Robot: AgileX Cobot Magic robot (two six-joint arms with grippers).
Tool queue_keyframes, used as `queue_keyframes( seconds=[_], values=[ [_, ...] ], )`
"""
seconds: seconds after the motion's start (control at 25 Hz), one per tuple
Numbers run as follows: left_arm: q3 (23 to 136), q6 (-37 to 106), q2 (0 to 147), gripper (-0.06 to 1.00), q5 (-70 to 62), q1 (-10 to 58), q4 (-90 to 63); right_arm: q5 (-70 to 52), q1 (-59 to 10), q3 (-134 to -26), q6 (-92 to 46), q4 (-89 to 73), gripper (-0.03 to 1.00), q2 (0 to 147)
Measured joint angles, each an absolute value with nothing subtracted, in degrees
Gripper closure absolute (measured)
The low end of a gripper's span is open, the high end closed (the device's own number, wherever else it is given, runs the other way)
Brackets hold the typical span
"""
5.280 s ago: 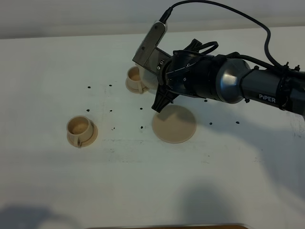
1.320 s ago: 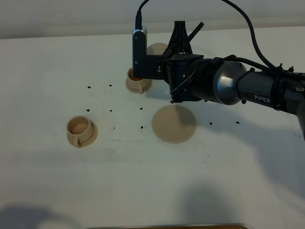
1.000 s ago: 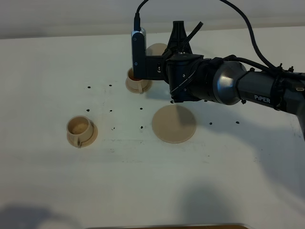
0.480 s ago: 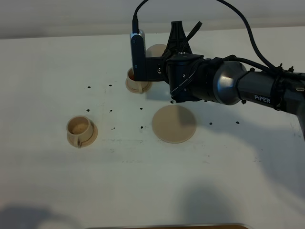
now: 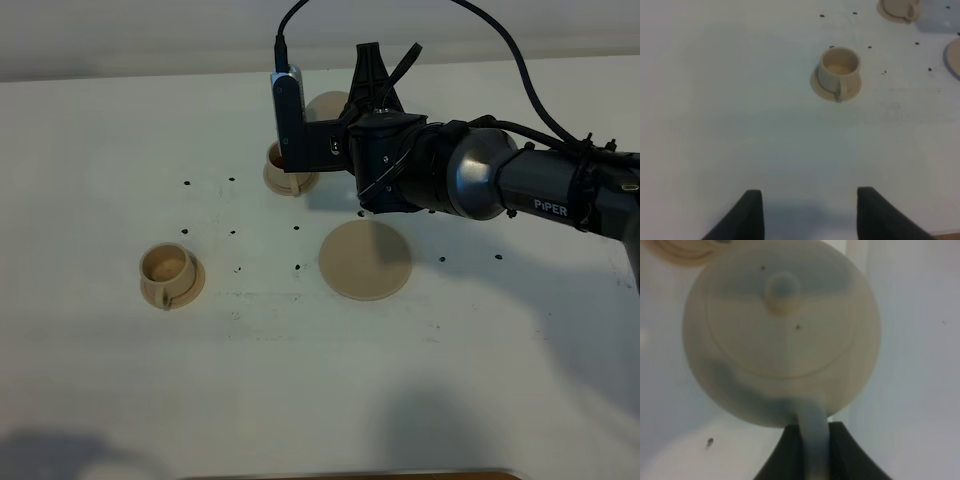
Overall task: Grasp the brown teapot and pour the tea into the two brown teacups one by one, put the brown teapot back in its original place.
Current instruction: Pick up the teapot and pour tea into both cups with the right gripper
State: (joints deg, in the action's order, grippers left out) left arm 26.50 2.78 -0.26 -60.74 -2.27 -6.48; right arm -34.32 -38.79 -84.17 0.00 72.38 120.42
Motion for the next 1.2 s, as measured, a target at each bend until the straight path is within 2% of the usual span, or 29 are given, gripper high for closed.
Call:
queue_keyframes(
  seconds=[1.2],
  values=[
    [26.50,2.78,-0.26,0.46,-60.74,-2.27,-6.48,-35.27,-38.79,-84.17,-2.26,76.36,0.88,120.42]
  ],
)
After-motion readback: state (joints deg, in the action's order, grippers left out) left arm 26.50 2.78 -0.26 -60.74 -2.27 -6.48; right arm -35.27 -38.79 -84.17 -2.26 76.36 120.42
